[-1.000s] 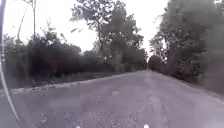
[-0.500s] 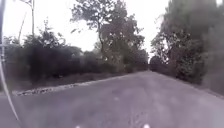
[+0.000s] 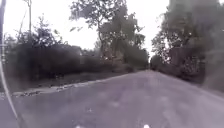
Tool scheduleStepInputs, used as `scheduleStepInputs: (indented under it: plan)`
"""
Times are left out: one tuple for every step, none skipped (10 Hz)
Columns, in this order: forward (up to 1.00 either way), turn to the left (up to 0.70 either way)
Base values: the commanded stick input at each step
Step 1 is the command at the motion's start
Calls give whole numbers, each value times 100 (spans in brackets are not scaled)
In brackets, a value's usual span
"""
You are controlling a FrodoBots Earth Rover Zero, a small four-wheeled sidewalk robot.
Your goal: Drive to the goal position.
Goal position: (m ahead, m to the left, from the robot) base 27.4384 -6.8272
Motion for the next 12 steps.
scheduleStepInputs:
  plan:
    - [70, -35]
    - [70, -30]
    - [70, -3]
    - [70, 0]
    - [70, 0]
    - [70, 0]
    - [70, 0]
    - [70, 0]
    - [70, 0]
    - [70, 0]
    - [70, 0]
    - [70, 0]
